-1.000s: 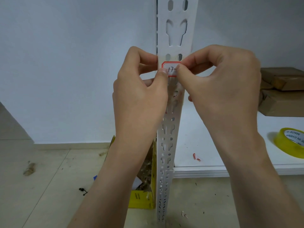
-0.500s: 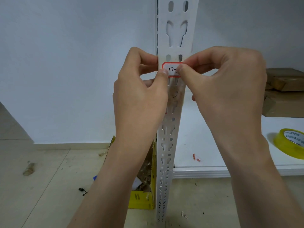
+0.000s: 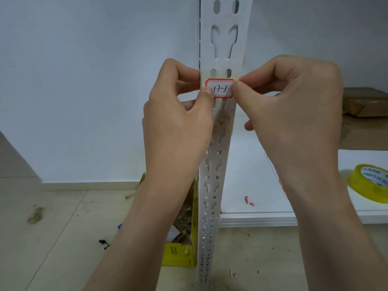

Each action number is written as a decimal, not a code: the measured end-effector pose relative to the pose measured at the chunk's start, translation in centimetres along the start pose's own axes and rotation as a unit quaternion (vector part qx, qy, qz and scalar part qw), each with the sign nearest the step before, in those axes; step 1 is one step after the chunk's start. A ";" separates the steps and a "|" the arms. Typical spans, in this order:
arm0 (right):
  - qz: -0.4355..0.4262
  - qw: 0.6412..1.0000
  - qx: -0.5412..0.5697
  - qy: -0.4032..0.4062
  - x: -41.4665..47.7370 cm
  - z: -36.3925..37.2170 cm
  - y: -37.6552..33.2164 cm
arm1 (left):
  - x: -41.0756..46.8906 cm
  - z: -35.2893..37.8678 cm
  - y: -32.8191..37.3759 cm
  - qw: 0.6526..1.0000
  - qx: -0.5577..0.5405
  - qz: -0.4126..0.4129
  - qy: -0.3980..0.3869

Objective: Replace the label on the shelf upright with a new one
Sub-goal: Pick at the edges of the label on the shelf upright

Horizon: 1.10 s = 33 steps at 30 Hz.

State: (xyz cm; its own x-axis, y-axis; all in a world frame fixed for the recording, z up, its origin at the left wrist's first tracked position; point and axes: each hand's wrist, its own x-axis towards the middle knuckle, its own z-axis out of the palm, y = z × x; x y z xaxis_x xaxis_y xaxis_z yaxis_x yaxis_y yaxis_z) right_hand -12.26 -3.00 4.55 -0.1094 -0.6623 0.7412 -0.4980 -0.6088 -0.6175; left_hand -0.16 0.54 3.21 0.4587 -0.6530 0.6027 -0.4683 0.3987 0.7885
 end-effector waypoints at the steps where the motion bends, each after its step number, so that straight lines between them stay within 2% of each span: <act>1: 0.000 1.000 0.002 0.002 0.0 0.1 0.0 | 0.0 0.0 0.0 1.000 0.000 0.000 0.000; 18: -0.020 0.998 -0.062 -0.001 -0.1 0.6 -0.6 | -0.1 0.0 0.1 1.000 -0.012 -0.003 -0.002; 33: -0.006 1.000 -0.027 -0.008 -0.2 0.5 -0.4 | 0.0 0.1 0.1 1.000 -0.004 -0.009 0.000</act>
State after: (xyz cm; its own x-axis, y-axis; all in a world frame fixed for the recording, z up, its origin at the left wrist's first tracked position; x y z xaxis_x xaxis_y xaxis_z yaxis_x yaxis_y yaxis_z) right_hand -11.57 -2.84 4.47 -0.0905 -0.6626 0.7435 -0.5443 -0.5923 -0.5941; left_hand -0.30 0.56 3.29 0.4666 -0.6607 0.5880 -0.4536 0.3920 0.8004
